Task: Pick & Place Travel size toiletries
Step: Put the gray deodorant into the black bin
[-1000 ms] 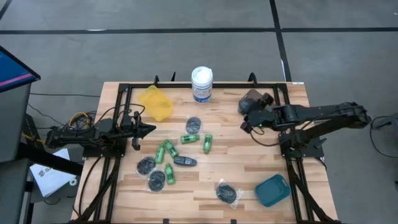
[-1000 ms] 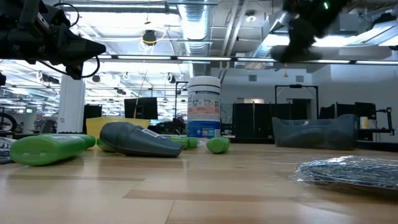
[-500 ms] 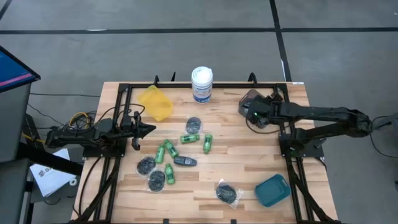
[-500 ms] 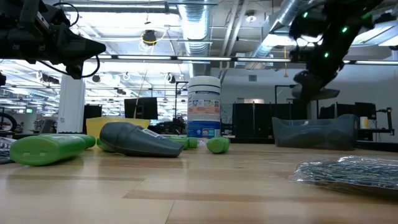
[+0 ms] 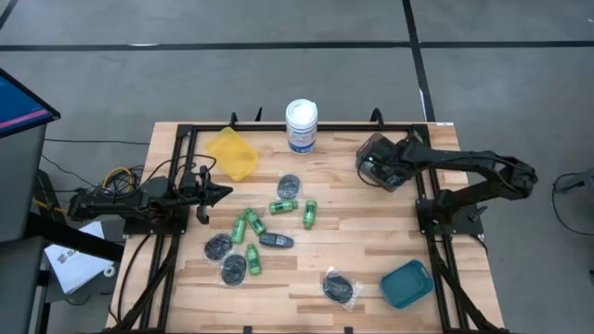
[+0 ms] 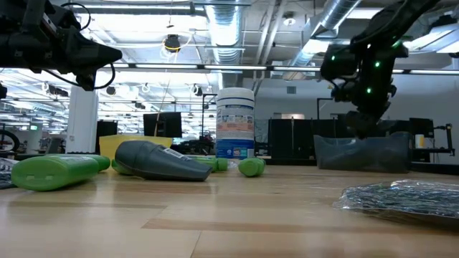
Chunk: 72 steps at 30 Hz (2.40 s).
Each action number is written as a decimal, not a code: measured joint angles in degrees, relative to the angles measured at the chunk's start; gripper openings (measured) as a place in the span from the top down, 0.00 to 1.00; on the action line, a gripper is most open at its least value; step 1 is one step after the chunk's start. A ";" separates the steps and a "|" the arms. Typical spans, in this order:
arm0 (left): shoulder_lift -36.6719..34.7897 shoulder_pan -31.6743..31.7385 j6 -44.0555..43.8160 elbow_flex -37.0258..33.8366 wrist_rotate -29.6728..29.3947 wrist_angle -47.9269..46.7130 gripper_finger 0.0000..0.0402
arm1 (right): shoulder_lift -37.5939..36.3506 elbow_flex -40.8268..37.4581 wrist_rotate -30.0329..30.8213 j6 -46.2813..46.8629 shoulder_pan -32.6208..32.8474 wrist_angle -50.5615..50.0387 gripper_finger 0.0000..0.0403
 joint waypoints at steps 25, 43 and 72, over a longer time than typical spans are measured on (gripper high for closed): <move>0.00 0.00 0.00 0.00 -0.07 0.57 1.00 | 0.94 0.05 -1.58 0.17 0.53 0.10 0.35; 0.02 0.00 0.00 0.00 -0.02 0.99 1.00 | 0.85 9.35 -18.73 -3.37 31.93 34.56 0.34; 0.02 0.00 0.00 -0.02 -0.02 1.87 1.00 | 48.88 43.43 -27.79 -14.93 41.36 45.06 0.34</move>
